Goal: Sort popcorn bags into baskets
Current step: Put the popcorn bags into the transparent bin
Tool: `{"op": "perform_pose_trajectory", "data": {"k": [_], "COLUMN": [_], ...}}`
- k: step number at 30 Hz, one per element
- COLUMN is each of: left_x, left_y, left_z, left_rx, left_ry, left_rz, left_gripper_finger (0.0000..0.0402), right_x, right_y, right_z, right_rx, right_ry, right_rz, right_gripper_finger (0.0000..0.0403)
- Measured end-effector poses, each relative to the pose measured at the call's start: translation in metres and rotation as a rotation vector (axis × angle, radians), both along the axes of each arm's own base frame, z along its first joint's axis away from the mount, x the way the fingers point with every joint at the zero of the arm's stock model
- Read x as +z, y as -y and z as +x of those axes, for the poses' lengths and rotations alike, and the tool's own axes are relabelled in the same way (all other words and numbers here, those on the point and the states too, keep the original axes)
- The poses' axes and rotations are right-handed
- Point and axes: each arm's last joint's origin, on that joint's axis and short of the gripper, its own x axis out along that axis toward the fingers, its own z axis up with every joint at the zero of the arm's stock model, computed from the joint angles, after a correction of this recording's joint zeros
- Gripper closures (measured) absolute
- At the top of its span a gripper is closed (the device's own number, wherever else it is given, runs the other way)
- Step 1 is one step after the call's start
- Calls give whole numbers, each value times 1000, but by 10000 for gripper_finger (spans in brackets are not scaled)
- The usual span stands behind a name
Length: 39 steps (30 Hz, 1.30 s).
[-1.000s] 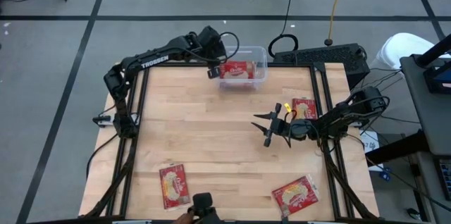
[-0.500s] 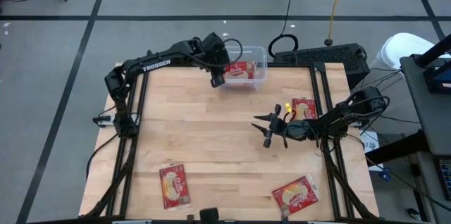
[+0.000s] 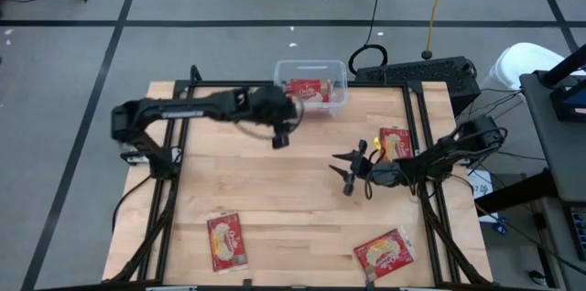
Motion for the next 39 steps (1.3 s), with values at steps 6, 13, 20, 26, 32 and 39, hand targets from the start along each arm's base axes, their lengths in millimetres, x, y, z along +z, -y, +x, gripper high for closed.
{"op": "perform_pose_trajectory", "data": {"k": [6, 13, 20, 26, 32, 39], "left_x": [-16, -53, -75, -77, -77, -74], "left_y": [42, 79, 109, 131, 148, 163], "left_z": [-28, -42, -47, -52, -56, -60], "left_rx": [-26, -82, -45, -51, -66, -61], "left_ry": [173, 302, 352, 437, 470, 504], "left_rz": [-3, -59, -60, -87, -119, -128], "left_gripper_finger": [287, 287, 287, 287, 287, 287], "right_x": [1, 38, 77, 79, 63, 53], "right_y": [-8, -16, -12, -4, -1, 2], "right_z": [-2, -2, -22, -46, -66, -72], "right_rx": [13, 14, -143, -236, -167, -253], "right_ry": [-100, -415, -776, -1066, -1283, -1288], "right_rz": [39, 36, 77, 176, 140, 264], "right_gripper_finger": [230, 226, 226, 227, 227, 227]}}
